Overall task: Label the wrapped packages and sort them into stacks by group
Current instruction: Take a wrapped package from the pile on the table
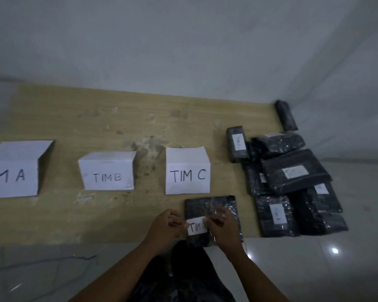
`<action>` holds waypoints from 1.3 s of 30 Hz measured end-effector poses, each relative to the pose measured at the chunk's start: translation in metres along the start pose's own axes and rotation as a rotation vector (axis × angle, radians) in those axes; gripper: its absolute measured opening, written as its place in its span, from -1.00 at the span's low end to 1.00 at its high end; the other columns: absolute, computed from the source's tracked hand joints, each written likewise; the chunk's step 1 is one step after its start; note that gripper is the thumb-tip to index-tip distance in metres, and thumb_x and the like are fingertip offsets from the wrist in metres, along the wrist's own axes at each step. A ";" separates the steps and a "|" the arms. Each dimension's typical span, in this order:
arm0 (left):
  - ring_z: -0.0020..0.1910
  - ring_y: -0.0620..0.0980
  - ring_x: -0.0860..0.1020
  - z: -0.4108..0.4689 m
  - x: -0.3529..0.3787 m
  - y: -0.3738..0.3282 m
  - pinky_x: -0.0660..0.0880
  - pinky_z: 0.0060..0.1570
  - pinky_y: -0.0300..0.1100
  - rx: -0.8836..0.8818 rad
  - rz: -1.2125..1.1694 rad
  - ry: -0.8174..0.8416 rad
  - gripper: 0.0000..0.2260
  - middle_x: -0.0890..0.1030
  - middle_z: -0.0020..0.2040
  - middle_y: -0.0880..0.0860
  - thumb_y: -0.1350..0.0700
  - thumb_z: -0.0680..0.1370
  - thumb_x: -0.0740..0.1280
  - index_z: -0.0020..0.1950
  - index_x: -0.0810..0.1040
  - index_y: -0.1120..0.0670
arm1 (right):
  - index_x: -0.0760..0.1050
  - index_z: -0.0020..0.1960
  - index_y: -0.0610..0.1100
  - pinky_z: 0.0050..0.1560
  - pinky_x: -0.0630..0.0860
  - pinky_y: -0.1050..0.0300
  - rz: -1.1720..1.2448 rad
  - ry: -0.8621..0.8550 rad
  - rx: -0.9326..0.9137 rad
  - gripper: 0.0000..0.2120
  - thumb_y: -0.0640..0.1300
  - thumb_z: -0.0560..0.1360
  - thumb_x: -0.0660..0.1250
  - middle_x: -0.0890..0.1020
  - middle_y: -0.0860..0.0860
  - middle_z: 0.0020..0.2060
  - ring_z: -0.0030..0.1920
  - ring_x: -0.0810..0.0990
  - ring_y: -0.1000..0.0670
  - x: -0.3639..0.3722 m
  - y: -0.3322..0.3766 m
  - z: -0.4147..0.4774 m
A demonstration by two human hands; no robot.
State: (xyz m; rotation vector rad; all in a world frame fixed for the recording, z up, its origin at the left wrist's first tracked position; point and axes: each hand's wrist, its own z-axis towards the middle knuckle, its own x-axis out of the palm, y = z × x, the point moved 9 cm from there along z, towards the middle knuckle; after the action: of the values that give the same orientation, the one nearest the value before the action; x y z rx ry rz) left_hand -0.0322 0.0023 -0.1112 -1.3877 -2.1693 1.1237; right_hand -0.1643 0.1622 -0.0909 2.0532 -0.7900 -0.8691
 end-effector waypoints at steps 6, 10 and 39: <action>-0.18 -0.17 0.58 0.012 0.035 -0.014 0.46 -0.30 -0.30 0.029 0.194 -0.069 -0.75 0.62 -0.18 -0.11 0.06 0.42 0.50 -0.01 0.49 0.03 | 0.38 0.17 -0.05 -0.26 0.54 0.39 -0.157 -0.062 -0.008 -0.64 -0.17 0.46 0.44 0.64 0.12 -0.18 -0.16 0.61 0.20 -0.032 -0.011 0.015; -0.16 -0.09 0.58 0.020 0.045 -0.011 0.58 -0.15 -0.13 0.015 0.285 -0.128 -0.82 0.62 -0.12 0.00 0.12 0.47 0.45 -0.04 0.47 0.05 | 0.40 0.22 -0.12 -0.06 0.62 0.12 -0.249 -0.063 -0.034 -0.64 -0.13 0.48 0.42 0.67 0.01 -0.14 -0.10 0.64 0.07 -0.031 -0.017 0.026; -0.12 -0.13 0.65 0.026 0.067 -0.037 0.60 -0.13 -0.15 0.078 -0.032 -0.138 -0.71 0.67 -0.03 -0.08 -0.08 0.43 0.46 0.10 0.50 -0.09 | 0.22 0.40 0.06 0.30 0.36 0.00 -0.198 -0.158 -0.024 -0.02 0.34 0.12 0.55 0.37 0.06 0.23 0.30 0.33 0.01 -0.076 -0.031 0.040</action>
State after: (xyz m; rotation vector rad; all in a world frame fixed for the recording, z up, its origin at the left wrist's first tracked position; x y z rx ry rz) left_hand -0.1031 0.0414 -0.1088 -1.2722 -2.2070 1.3125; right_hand -0.2321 0.2197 -0.1120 2.0850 -0.6630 -1.1574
